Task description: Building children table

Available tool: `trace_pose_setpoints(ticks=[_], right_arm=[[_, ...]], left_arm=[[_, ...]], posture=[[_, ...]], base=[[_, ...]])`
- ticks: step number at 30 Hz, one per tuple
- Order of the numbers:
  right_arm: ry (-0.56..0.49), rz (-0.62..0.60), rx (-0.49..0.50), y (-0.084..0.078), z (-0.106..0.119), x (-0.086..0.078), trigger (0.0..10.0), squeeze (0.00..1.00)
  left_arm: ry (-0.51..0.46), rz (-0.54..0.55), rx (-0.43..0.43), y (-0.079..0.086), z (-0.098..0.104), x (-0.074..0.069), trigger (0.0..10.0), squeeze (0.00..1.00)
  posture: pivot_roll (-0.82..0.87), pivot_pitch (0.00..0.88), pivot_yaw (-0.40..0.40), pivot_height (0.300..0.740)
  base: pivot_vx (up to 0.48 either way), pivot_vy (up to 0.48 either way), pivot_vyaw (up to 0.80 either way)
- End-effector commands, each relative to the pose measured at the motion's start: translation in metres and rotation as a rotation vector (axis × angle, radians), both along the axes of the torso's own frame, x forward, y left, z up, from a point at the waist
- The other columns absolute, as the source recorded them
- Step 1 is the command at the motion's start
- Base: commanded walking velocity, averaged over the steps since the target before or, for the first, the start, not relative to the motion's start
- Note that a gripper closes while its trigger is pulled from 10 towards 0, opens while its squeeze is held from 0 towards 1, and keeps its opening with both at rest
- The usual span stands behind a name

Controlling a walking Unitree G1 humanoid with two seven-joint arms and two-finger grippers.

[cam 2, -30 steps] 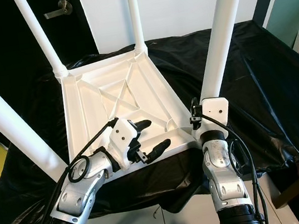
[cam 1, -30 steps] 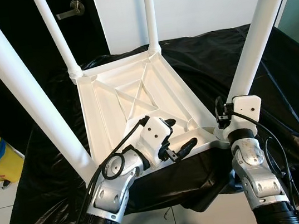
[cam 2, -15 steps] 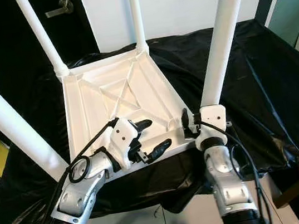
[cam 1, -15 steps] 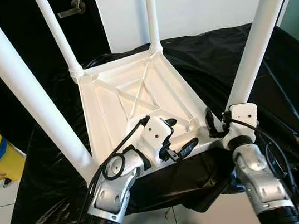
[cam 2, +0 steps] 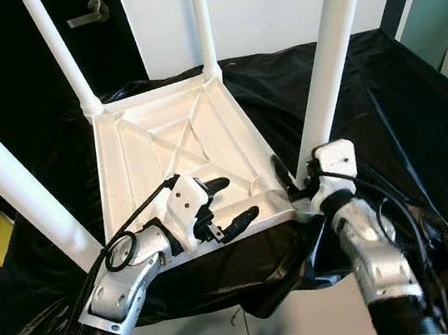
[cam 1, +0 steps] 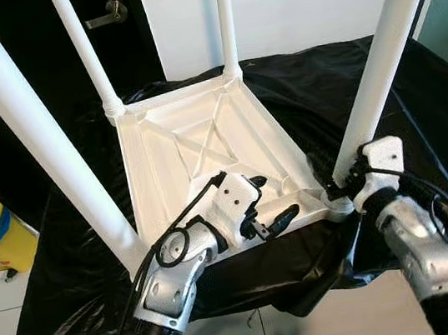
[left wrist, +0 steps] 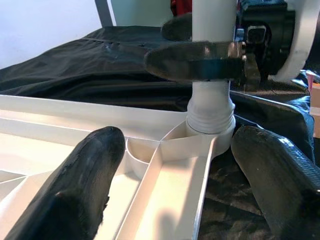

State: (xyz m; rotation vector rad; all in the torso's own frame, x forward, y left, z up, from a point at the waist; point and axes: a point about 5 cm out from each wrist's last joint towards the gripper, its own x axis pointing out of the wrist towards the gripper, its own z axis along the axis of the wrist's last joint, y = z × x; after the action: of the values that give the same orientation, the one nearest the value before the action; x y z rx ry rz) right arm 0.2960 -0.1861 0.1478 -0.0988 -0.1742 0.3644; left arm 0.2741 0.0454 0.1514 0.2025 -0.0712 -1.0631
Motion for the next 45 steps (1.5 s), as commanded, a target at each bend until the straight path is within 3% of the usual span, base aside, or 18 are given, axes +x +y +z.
trace_pose_setpoints(ticks=[1,9,10,12,13,14,23,24,26,27,38,45], right_arm=[[0.021,0.086,-0.014,0.000,-0.001,0.003,10.0,0.00],[0.035,0.183,-0.085,-0.003,0.000,0.009,10.0,0.00],[0.037,0.193,-0.088,-0.003,-0.001,0.010,4.0,0.00],[0.039,0.197,-0.089,-0.003,-0.001,0.010,4.0,0.00],[0.040,0.199,-0.090,-0.004,-0.002,0.009,1.4,0.00],[0.041,0.206,-0.090,-0.004,-0.002,0.009,0.0,0.00],[0.049,0.222,-0.081,-0.006,-0.008,0.006,0.0,0.00],[0.057,0.211,-0.076,-0.008,-0.010,0.005,1.3,0.00],[0.063,0.205,-0.073,-0.009,-0.011,0.005,1.3,0.00],[0.070,0.192,-0.065,-0.010,-0.013,0.004,9.8,0.00],[0.077,0.107,0.003,-0.007,-0.020,-0.002,10.0,0.00],[0.081,-0.047,0.037,0.000,-0.029,-0.008,10.0,0.00]], left_arm=[[0.002,0.025,0.013,0.002,-0.002,0.003,10.0,0.00],[-0.002,0.026,0.021,0.005,-0.002,0.004,10.0,0.00],[-0.003,0.026,0.021,0.005,-0.001,0.004,10.0,0.00],[-0.004,0.027,0.022,0.006,-0.001,0.004,10.0,0.00],[-0.004,0.027,0.022,0.006,-0.001,0.004,10.0,0.00],[-0.005,0.027,0.021,0.005,-0.001,0.004,10.0,0.00],[-0.004,0.019,0.027,0.005,-0.001,0.003,10.0,0.00],[-0.004,0.016,0.028,0.005,-0.001,0.003,10.0,0.00],[-0.004,0.015,0.028,0.005,-0.001,0.003,10.0,0.00],[-0.003,0.012,0.029,0.004,-0.001,0.002,10.0,0.00],[0.006,0.007,0.030,0.004,-0.004,-0.002,10.0,0.00],[0.014,0.012,0.034,0.006,-0.005,-0.005,10.0,0.00]], posture=[[-0.10,0.000,0.034,0.740],[-0.10,0.000,0.035,0.740],[-0.09,0.000,0.034,0.740],[-0.09,0.000,0.033,0.740],[-0.09,0.000,0.035,0.740],[-0.09,0.000,0.035,0.740],[-0.10,0.000,0.042,0.740],[-0.10,0.000,0.043,0.740],[-0.10,0.000,0.043,0.740],[-0.10,0.000,0.042,0.740],[-0.09,0.000,0.037,0.740],[-0.08,0.000,0.034,0.740]], base=[[0.000,0.000,0.00],[0.000,0.000,0.00],[0.000,0.000,0.00],[0.000,0.000,0.00],[0.000,0.000,0.00],[0.000,0.000,0.00],[0.000,0.000,0.00],[0.000,0.000,0.00],[0.000,0.000,0.00],[0.000,0.000,0.00],[0.000,0.000,0.00],[0.000,0.000,0.00]])
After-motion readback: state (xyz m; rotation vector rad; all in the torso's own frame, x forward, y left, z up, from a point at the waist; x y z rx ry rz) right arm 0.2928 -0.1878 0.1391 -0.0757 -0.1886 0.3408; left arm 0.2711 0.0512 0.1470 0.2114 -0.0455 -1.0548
